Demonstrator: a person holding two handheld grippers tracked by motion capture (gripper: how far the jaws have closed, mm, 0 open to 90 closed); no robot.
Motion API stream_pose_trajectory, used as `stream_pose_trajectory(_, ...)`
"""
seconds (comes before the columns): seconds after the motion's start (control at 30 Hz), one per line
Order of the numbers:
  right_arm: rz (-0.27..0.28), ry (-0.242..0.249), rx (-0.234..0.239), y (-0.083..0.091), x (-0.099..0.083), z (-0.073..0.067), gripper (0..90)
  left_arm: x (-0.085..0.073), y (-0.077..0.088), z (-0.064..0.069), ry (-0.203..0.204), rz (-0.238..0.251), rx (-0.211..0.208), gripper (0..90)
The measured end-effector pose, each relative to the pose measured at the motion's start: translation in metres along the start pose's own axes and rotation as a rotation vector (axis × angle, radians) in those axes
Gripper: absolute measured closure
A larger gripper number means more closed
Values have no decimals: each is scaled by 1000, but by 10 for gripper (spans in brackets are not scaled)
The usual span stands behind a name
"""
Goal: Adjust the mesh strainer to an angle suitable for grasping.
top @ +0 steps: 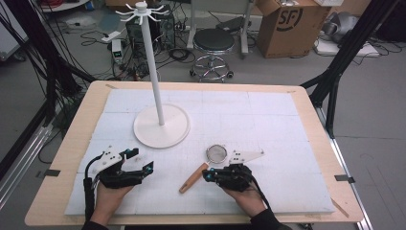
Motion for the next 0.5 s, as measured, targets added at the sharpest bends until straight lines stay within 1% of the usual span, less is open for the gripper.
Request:
stream_pose_trajectory(0.07,-38,4,27,-9,-3,-4,896,0,0,0,-1,2,-1,203)
stream_pose_trajectory(0.23,-128,23,64,-26,-11,-11,896,0,1,0,-1,3,-1,203)
stream_pose_trajectory(0.27,-128,23,64,-26,-11,-11,896,0,0,0,-1,1,0,203)
stream_pose_trajectory(0.3,-142,25,73,-28,-12,-12,896,0,0,0,1,-3,-1,203)
stream_pose_trajectory(0.33,-160,15,76,-29,-13,-13,896,0,0,0,2,-2,-2,203)
stream_pose_trajectory(0.43,-192,4,75,-32,-15,-13,896,0,1,0,0,2,-2,203)
stream_pose_trajectory(0.5,-197,-2,77,-32,-15,-13,896,0,1,0,0,2,-1,203)
Point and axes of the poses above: each handheld gripper's, and its own axes: y roughly backward along the jaws, x roughly out of its top, z roughly to its right, the point moved 4 cm from there along -y, roughly forward along the jaws, and after that the axes turned 1 degree about y, right-handed, at the moved point
